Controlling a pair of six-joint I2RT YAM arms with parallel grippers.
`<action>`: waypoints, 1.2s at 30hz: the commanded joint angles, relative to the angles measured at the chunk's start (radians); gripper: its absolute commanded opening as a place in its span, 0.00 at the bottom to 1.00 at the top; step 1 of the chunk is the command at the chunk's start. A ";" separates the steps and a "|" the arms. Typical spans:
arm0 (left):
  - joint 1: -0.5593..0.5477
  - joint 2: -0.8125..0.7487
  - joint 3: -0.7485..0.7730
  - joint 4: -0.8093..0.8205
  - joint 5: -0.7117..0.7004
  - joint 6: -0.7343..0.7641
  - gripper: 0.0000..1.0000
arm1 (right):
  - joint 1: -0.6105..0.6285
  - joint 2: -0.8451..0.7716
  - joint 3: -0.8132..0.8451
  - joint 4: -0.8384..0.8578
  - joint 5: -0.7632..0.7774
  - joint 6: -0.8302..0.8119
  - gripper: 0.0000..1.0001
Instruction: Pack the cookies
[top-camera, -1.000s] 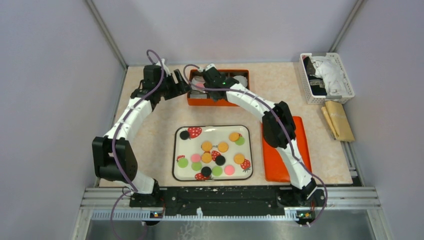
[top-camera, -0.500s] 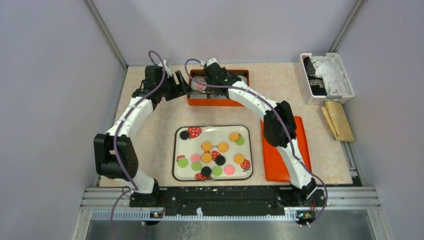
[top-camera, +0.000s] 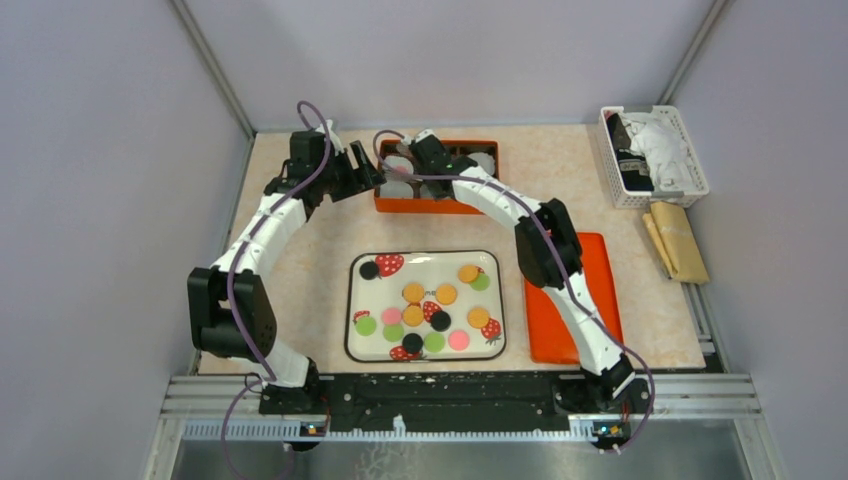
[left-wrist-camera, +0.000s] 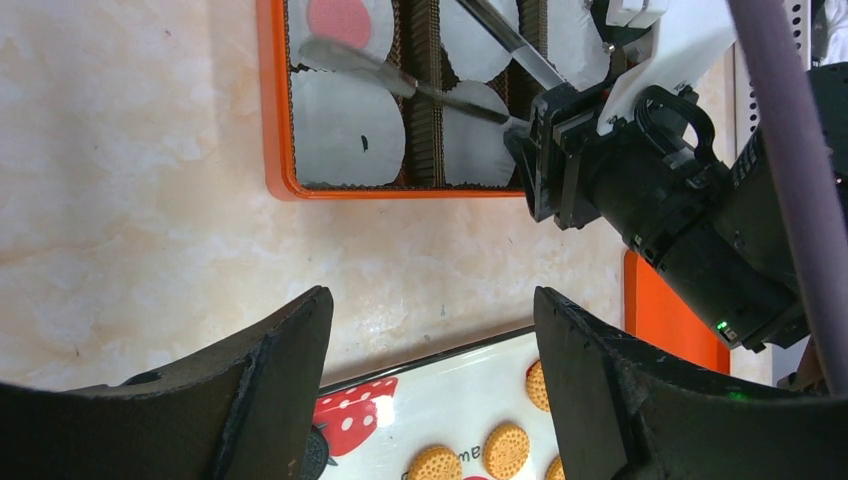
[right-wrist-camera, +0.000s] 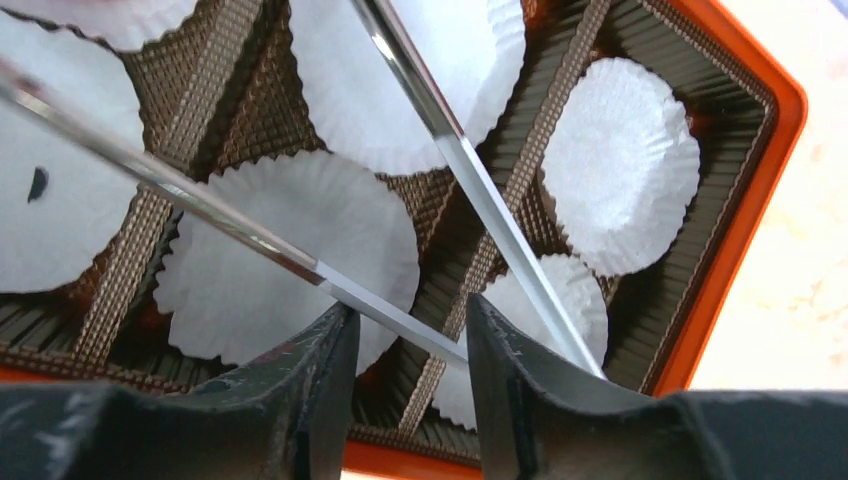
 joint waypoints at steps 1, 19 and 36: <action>0.003 0.005 0.009 0.027 0.000 0.010 0.80 | -0.015 0.032 0.064 -0.010 -0.038 0.004 0.39; 0.003 0.028 0.028 0.009 0.025 0.017 0.79 | -0.015 -0.104 -0.020 0.038 -0.071 -0.008 0.16; 0.003 0.003 0.018 0.009 0.008 0.020 0.79 | -0.016 -0.271 -0.002 0.041 0.029 0.013 0.01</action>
